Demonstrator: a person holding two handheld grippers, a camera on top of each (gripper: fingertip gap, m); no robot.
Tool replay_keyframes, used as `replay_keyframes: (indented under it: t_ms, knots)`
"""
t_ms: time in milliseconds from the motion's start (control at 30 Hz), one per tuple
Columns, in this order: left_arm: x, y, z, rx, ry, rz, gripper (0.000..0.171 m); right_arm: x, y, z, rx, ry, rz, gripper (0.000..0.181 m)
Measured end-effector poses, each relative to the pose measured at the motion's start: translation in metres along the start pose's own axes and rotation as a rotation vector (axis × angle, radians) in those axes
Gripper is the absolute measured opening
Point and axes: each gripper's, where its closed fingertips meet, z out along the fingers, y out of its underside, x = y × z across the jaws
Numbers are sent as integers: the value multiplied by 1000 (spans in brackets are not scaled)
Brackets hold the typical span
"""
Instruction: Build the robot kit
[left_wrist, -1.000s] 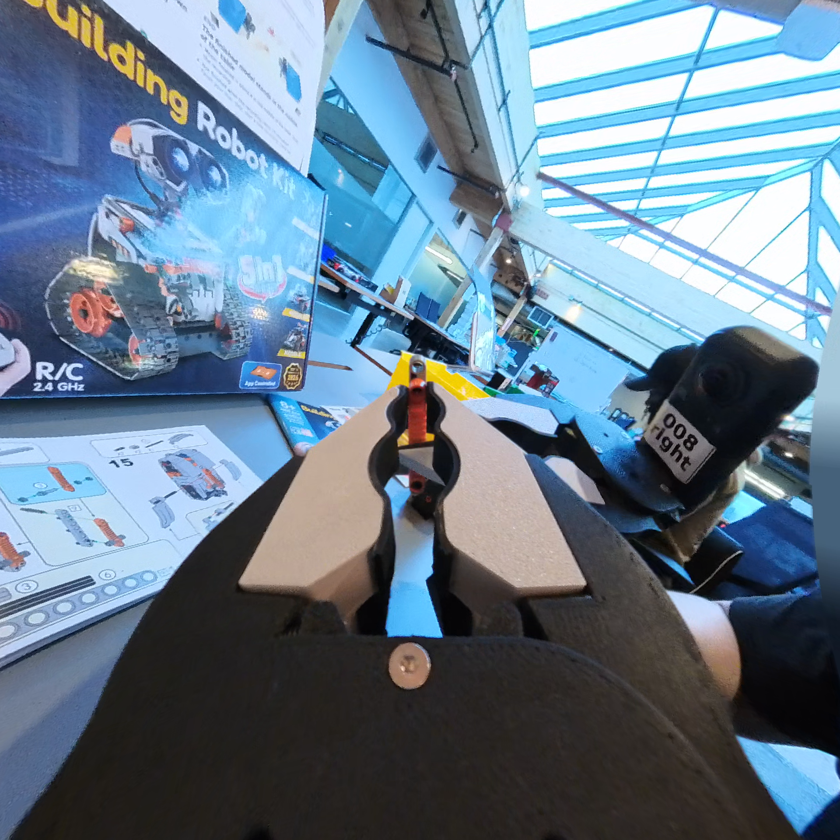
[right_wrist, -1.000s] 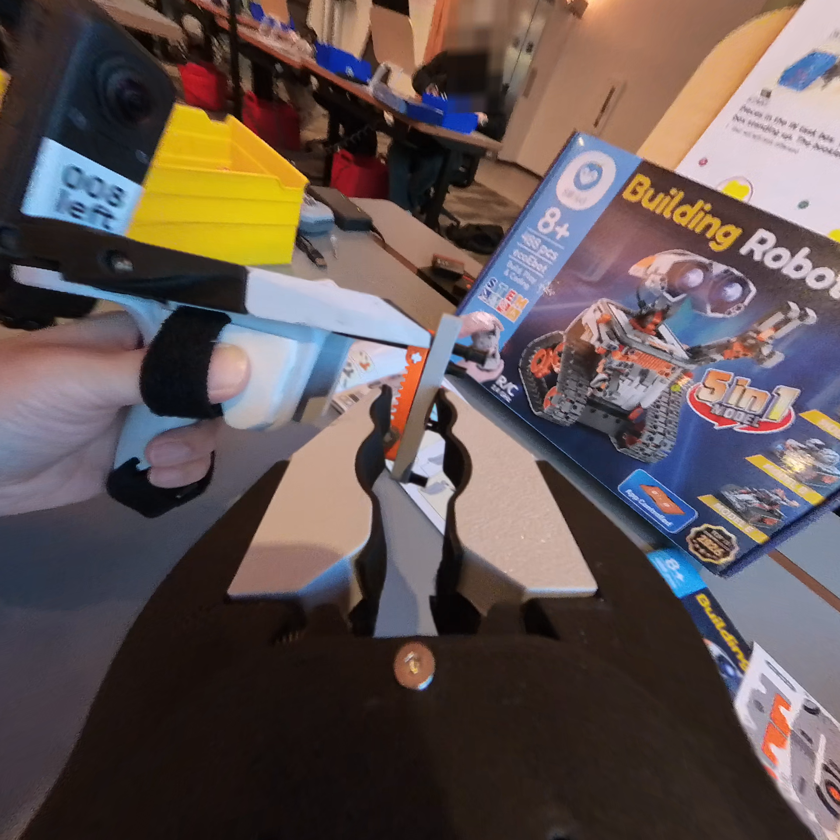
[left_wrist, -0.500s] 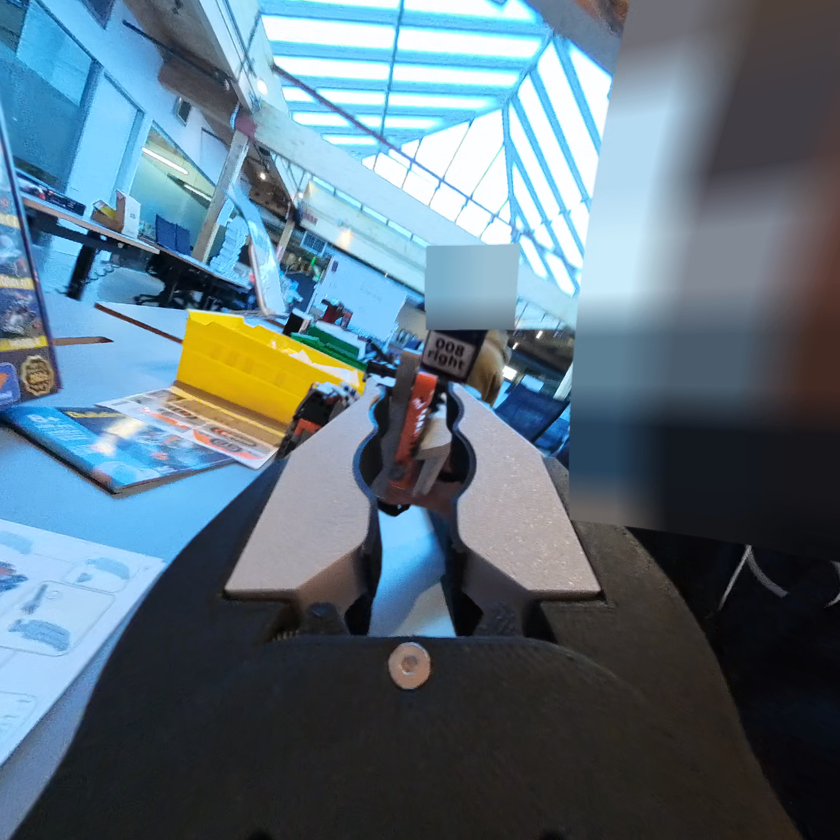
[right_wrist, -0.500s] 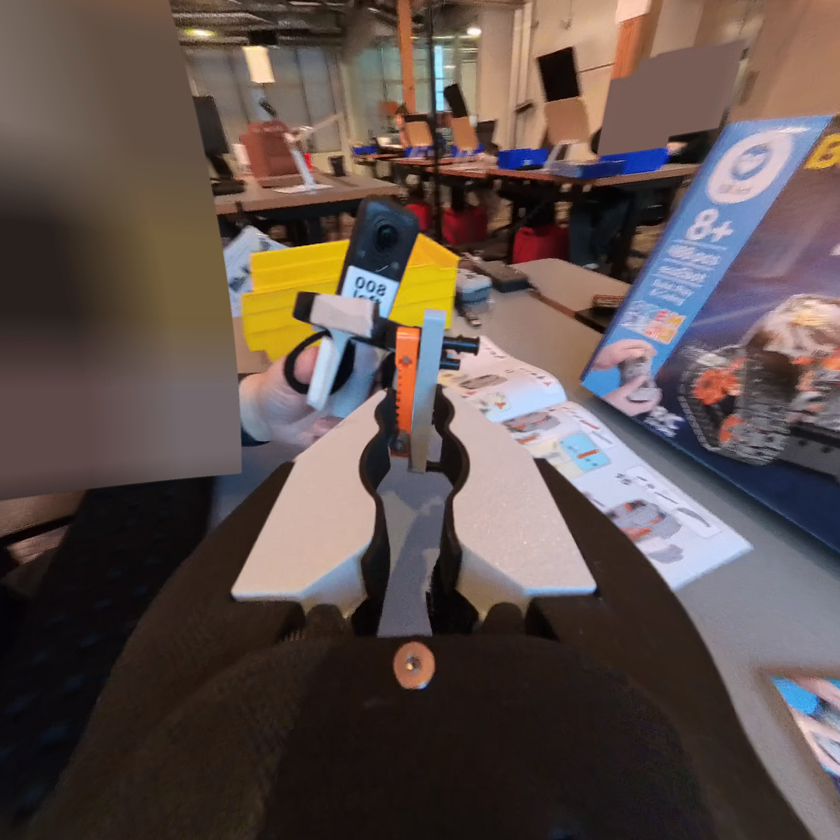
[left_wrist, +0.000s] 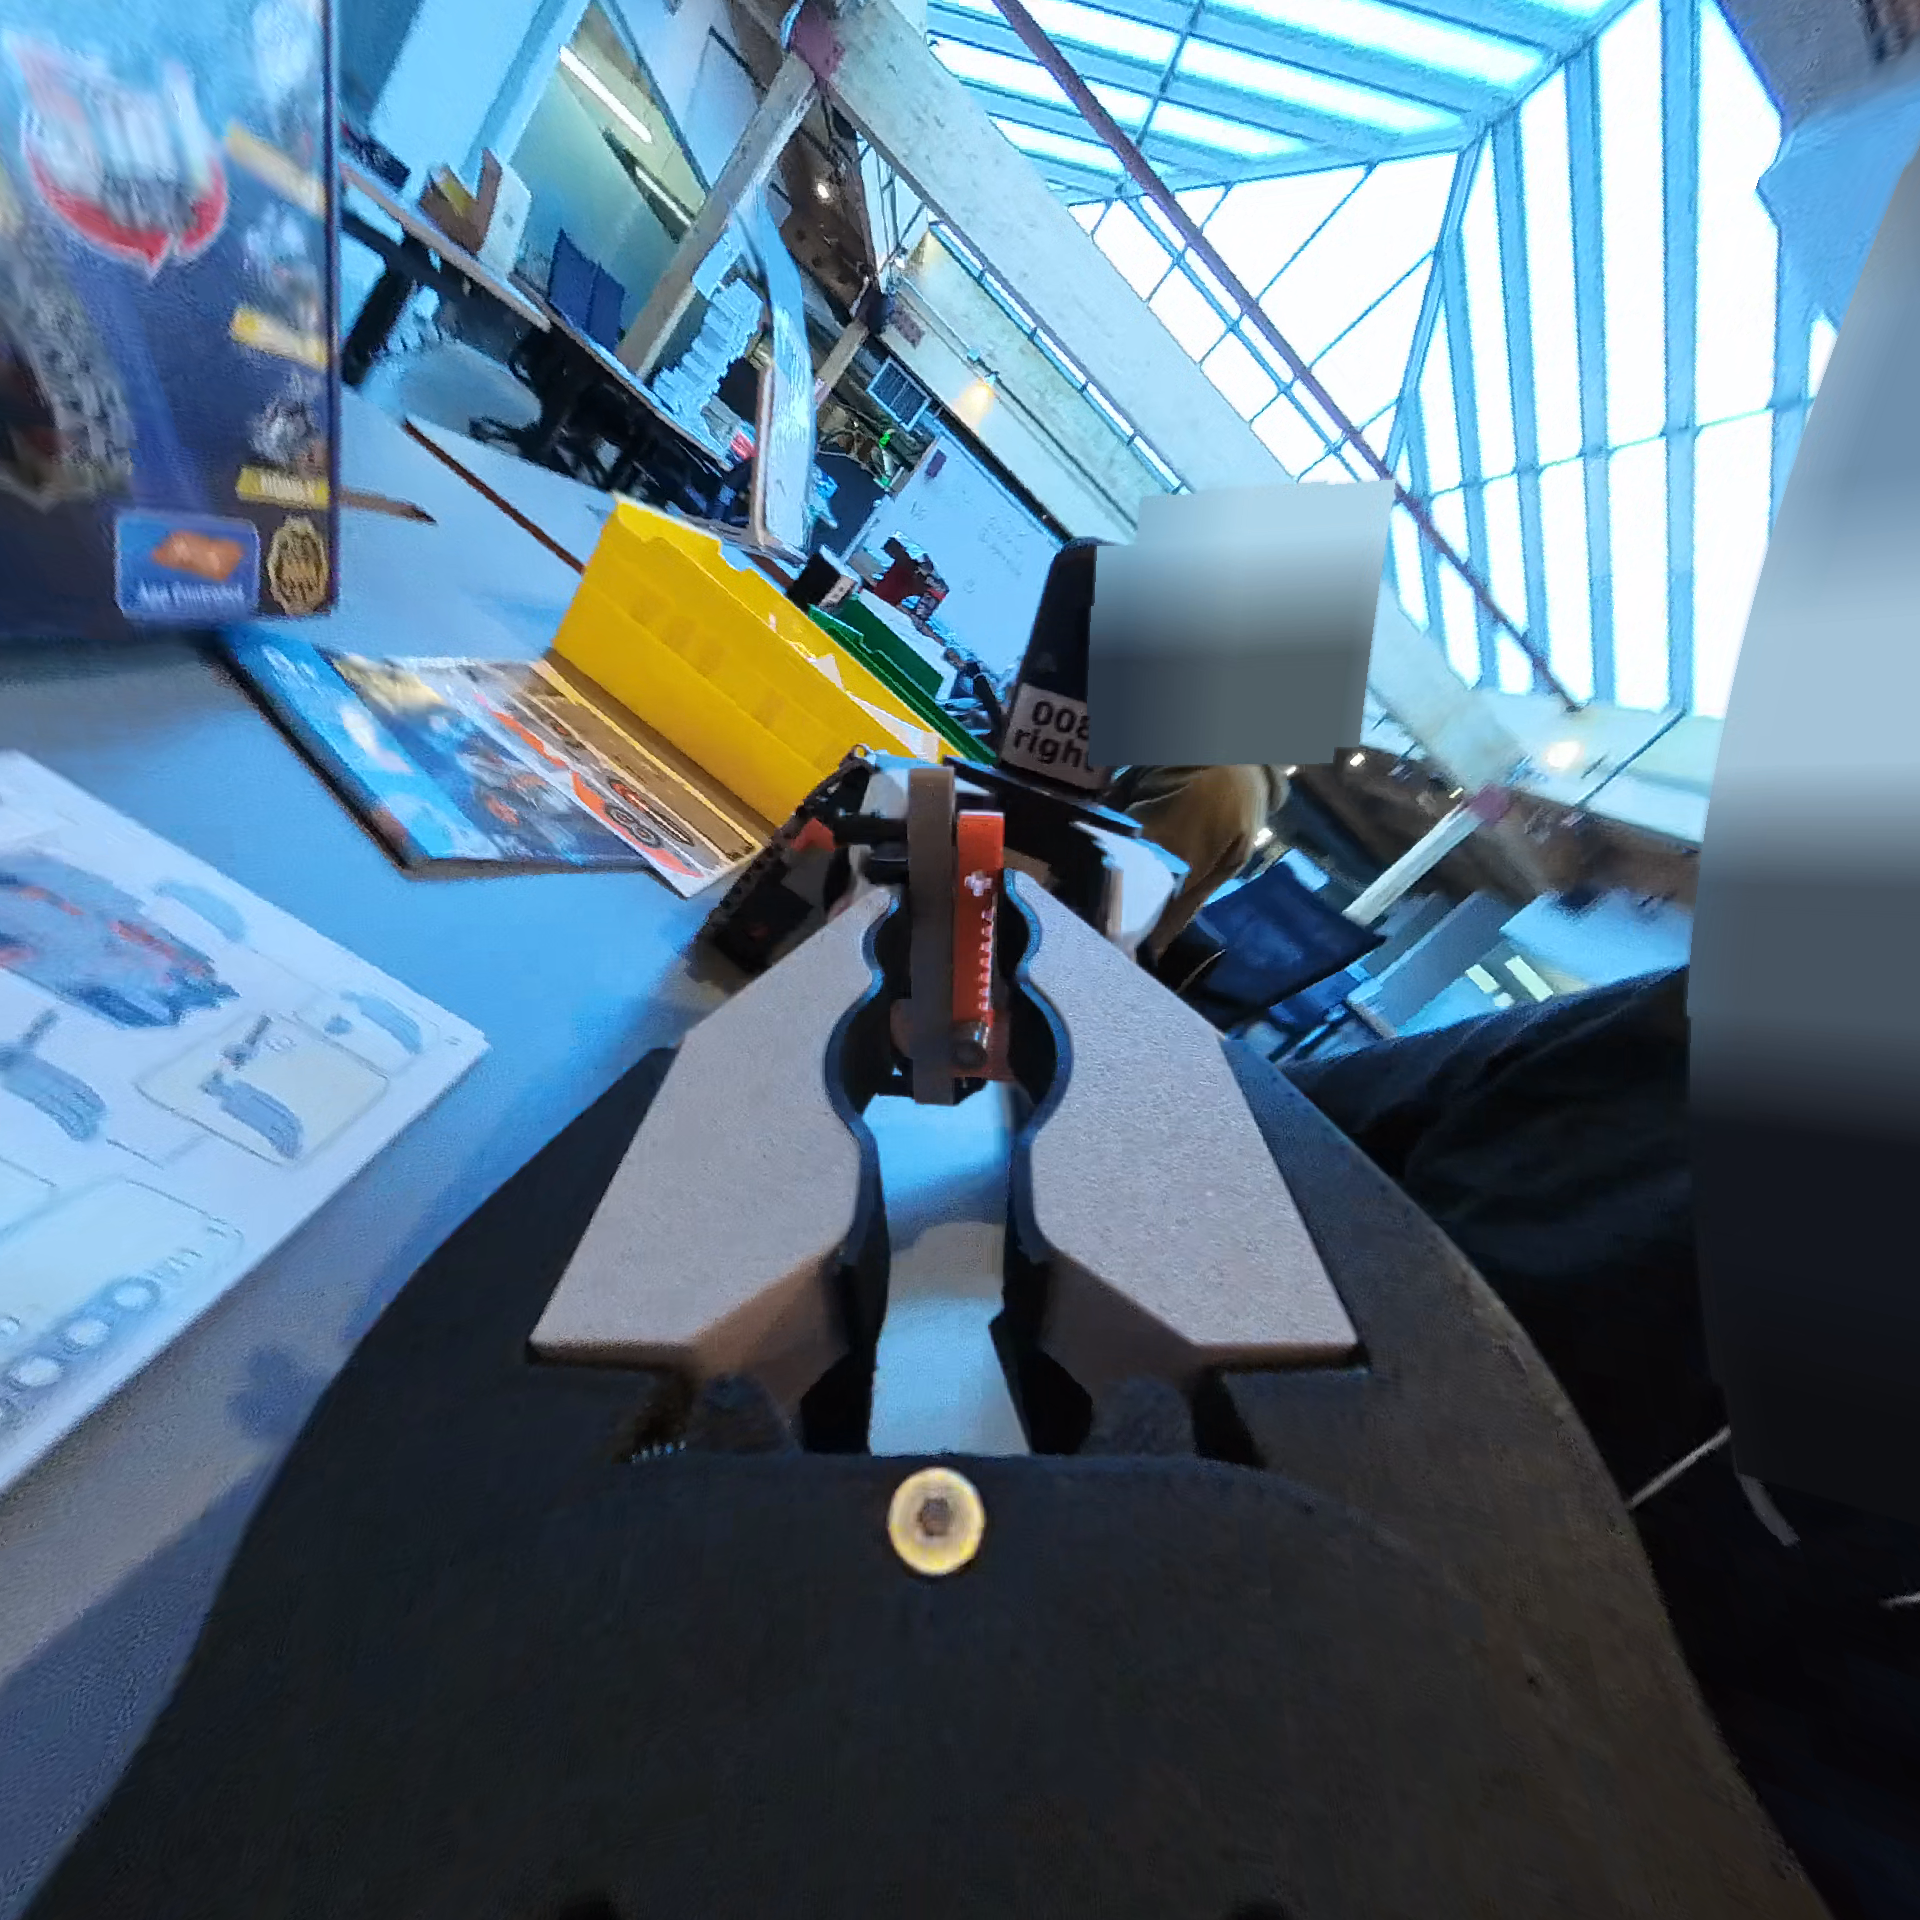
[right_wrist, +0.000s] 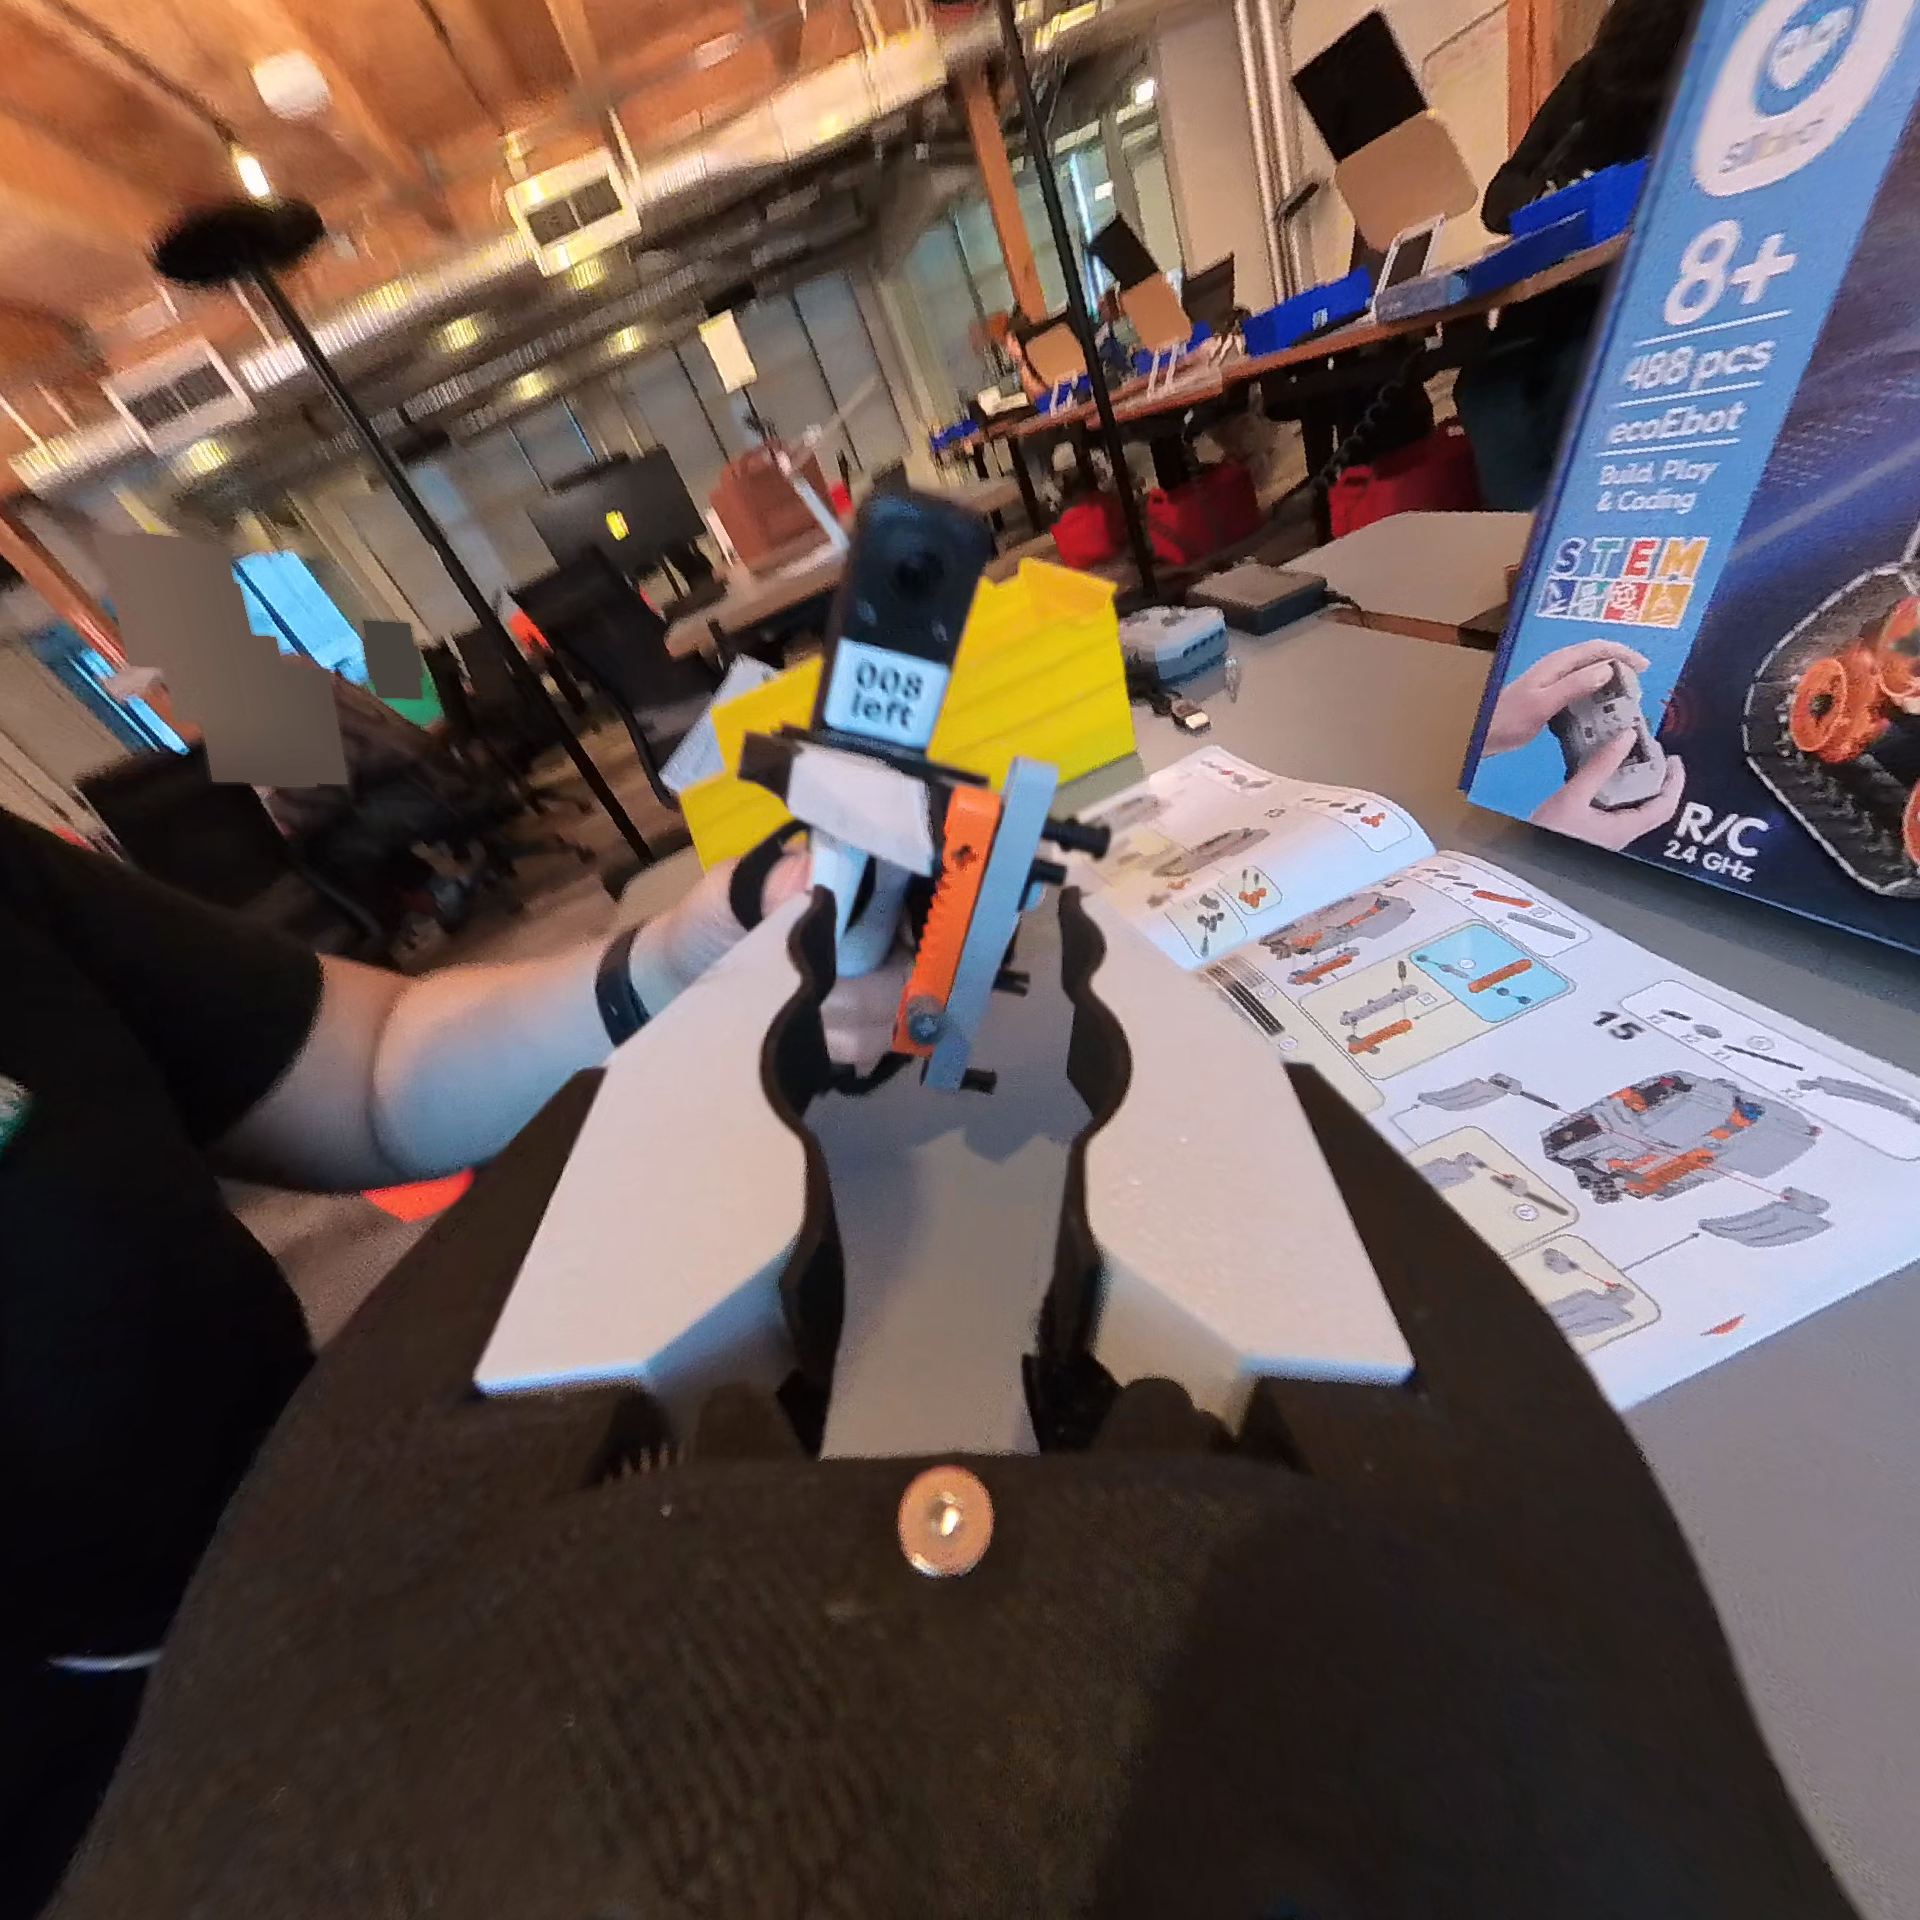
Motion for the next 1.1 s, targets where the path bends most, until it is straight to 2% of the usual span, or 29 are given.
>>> replay_keyframes:
  t_ms: [100,267,567,700,833,933,1100]
  knots:
    - [-7,4,0,-15,-9,-83,14,8,-8,-6,61,-26,112,43]
    - [-8,13,3,-70,-40,-77,14,18,-1,-4,51,-25,207,41]
    - [-1,12,5,-74,-31,-16,14,15,1,-3,19,-26,161,41]
    - [7,13,7,-99,-44,170,14,2,-5,-4,24,-59,117,41]
    - [25,14,10,-116,-33,402,14,-14,-12,-6,40,-64,-85,36]
    - [38,16,10,-127,-13,514,14,-27,-17,-8,50,-73,-234,36]
    - [55,22,10,-147,43,625,14,-46,-20,-13,42,-98,-384,31]
